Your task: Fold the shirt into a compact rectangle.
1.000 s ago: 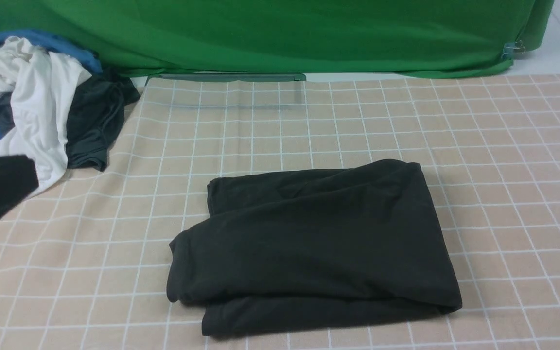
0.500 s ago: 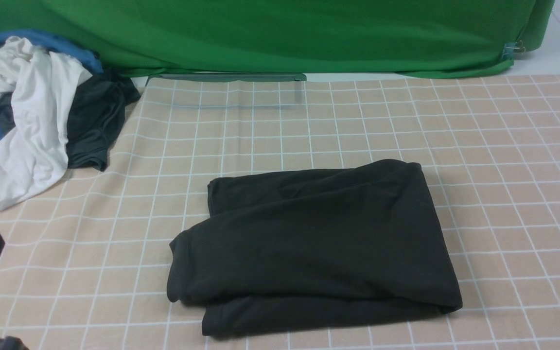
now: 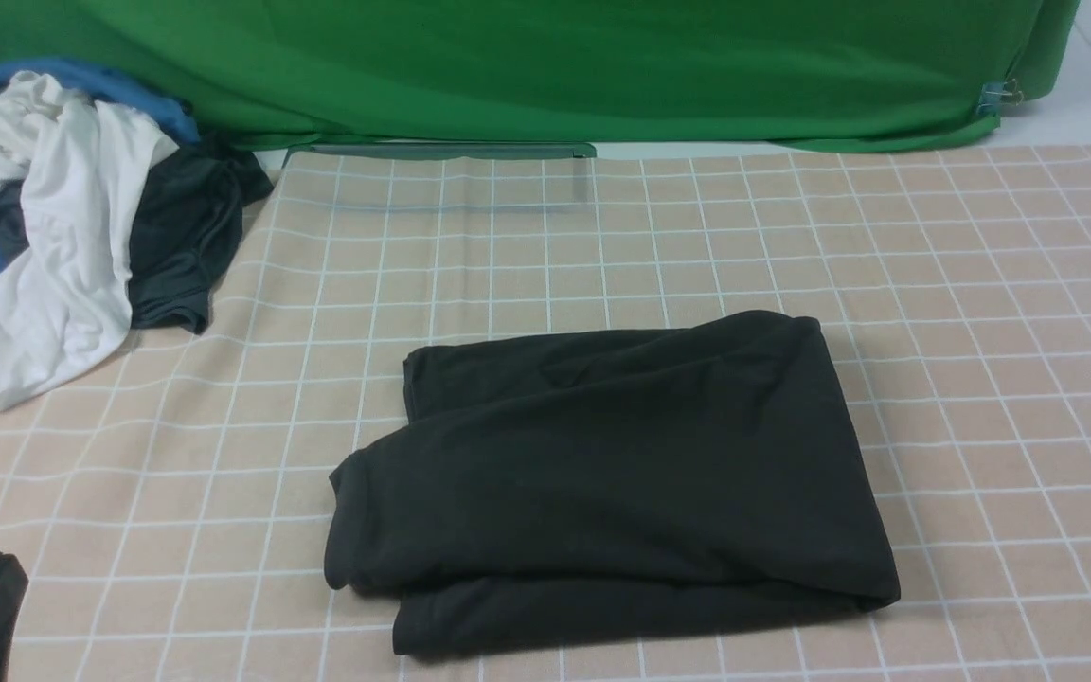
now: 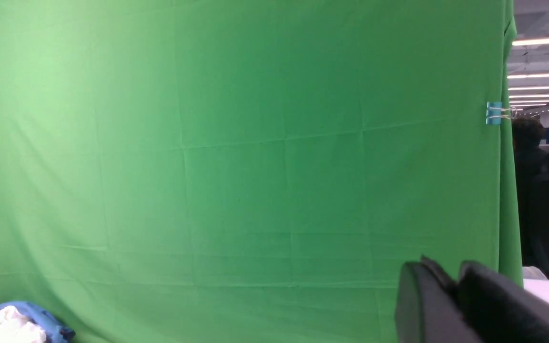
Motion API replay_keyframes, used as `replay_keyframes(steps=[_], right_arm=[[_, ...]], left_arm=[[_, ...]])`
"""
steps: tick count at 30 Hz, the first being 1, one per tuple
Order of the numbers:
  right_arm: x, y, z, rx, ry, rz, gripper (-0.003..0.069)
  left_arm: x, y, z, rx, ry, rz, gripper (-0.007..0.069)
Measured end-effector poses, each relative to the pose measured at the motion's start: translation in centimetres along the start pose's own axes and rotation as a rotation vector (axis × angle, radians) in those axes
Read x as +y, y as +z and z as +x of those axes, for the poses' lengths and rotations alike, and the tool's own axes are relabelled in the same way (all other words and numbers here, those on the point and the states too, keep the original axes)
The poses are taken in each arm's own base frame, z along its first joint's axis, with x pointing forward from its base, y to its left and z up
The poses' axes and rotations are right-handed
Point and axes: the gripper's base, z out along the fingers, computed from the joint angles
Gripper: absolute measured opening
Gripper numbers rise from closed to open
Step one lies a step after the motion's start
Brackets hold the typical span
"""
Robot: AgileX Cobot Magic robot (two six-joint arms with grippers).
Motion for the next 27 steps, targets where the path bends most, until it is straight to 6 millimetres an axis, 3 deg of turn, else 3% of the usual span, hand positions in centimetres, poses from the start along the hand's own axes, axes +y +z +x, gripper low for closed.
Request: replay_keyframes(steps=[22, 25, 27], right_arm=[[0.0, 0.0, 0.0, 0.005, -0.045, 0.001, 0.0185], [-0.1, -0.1, 0.8, 0.051, -0.121, 0.011, 0.0193], [-0.3, -0.1, 2.3, 0.103, -0.171, 0.046, 0.0196]], left_arm=[[0.0, 0.0, 0.0, 0.002, 0.006, 0.002, 0.0020], [0.0, 0.0, 0.0, 0.002, 0.003, 0.002, 0.0020], [0.0, 0.0, 0.0, 0.003, 0.007, 0.002, 0.0020]])
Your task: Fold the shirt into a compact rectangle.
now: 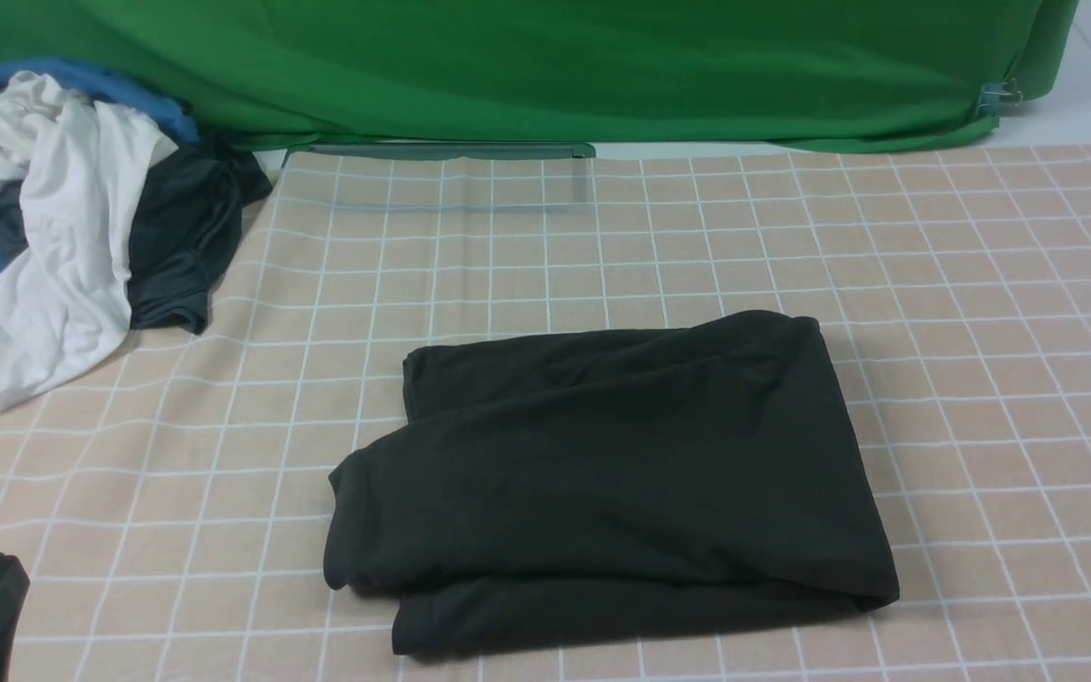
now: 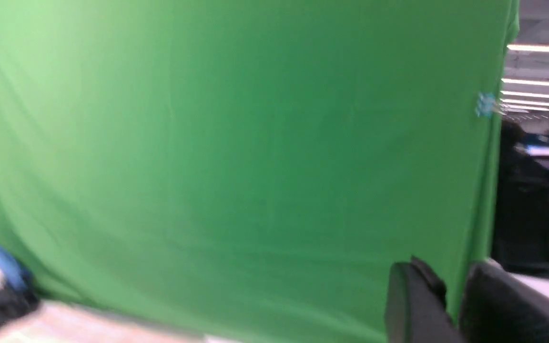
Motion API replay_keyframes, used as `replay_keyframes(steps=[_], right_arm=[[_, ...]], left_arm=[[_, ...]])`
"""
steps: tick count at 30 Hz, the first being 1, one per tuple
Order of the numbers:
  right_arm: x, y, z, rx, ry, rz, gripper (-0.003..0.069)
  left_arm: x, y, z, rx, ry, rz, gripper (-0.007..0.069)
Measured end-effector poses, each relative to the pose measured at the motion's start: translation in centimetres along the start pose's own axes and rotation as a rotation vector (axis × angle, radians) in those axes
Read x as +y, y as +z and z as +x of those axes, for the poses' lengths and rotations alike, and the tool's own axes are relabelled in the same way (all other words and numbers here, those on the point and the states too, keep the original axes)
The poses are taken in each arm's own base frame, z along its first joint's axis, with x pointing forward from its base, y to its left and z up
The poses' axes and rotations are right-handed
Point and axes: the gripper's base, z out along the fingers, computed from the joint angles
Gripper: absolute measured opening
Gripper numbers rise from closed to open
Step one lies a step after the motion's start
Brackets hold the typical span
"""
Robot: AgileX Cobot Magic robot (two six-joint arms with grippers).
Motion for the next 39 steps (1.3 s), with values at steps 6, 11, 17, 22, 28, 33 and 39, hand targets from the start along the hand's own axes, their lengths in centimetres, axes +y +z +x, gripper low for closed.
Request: replay_keyframes(steps=[6, 11, 17, 22, 28, 33, 39], right_arm=[[-0.1, 0.6, 8.5, 0.277, -0.068, 0.137, 0.0197], [0.1, -0.6, 14.5, 0.447, -0.055, 0.183, 0.0206], [0.4, -1.3, 15.8, 0.447, -0.049, 0.185, 0.0216], [0.4, -1.3, 15.8, 0.443, -0.048, 0.184, 0.0218], [0.4, -1.3, 15.8, 0.443, -0.048, 0.183, 0.0235], [0.4, -1.3, 15.8, 0.443, -0.048, 0.183, 0.0235], [0.4, -1.3, 15.8, 0.443, -0.048, 0.183, 0.0235]], left_arm=[[0.0, 0.0, 0.0, 0.000, 0.005, 0.000, 0.0020], [0.0, 0.0, 0.0, 0.000, 0.005, 0.000, 0.0020], [0.0, 0.0, 0.0, 0.002, 0.005, 0.000, 0.0020], [0.0, 0.0, 0.0, 0.004, 0.005, 0.001, 0.0020], [0.0, 0.0, 0.0, 0.004, 0.005, 0.001, 0.0020], [0.0, 0.0, 0.0, 0.004, 0.006, 0.001, 0.0020], [0.0, 0.0, 0.0, 0.004, 0.004, 0.001, 0.0020]])
